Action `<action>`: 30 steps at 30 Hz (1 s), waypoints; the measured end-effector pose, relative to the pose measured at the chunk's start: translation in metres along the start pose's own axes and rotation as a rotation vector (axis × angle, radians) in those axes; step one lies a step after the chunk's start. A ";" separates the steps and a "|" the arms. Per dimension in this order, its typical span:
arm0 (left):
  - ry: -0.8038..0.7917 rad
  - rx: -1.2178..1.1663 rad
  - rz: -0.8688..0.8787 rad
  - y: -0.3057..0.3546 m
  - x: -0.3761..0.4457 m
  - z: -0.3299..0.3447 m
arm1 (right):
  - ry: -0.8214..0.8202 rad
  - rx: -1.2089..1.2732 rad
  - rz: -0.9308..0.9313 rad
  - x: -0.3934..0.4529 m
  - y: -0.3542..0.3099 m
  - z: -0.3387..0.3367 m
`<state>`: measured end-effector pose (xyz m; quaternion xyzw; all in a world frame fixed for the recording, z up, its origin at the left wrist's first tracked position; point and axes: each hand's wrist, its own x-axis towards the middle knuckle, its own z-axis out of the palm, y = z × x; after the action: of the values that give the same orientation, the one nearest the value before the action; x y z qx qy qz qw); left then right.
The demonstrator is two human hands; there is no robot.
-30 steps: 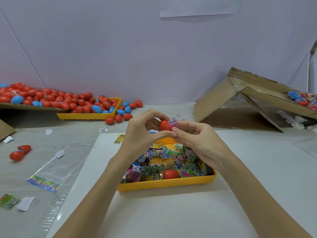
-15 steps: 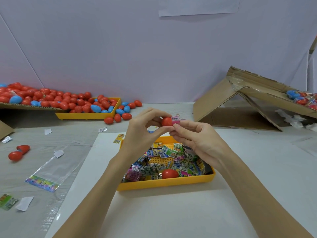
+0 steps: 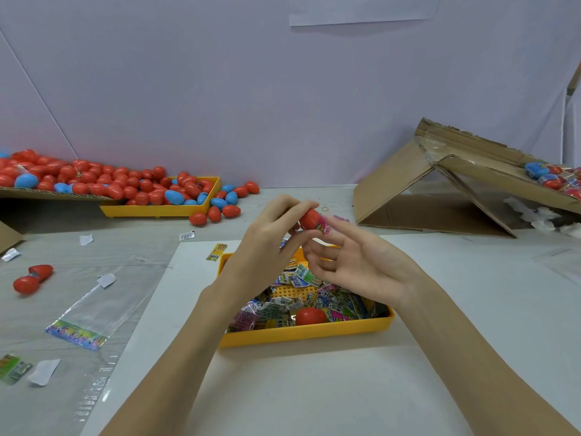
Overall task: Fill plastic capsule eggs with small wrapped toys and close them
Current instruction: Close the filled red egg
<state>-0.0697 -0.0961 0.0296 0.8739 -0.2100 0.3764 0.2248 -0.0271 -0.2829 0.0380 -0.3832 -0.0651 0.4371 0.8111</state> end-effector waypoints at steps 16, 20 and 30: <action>-0.044 -0.034 -0.001 0.010 -0.005 0.002 | -0.075 0.278 0.176 0.003 0.007 -0.001; 0.002 -0.027 0.044 0.004 -0.004 0.000 | -0.091 0.351 0.178 0.003 0.009 0.003; -0.025 -0.338 -0.083 0.009 -0.002 0.002 | -0.018 0.321 0.137 0.003 0.012 0.005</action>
<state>-0.0746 -0.1041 0.0296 0.8362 -0.2368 0.3150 0.3814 -0.0353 -0.2738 0.0329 -0.2481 0.0243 0.4995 0.8297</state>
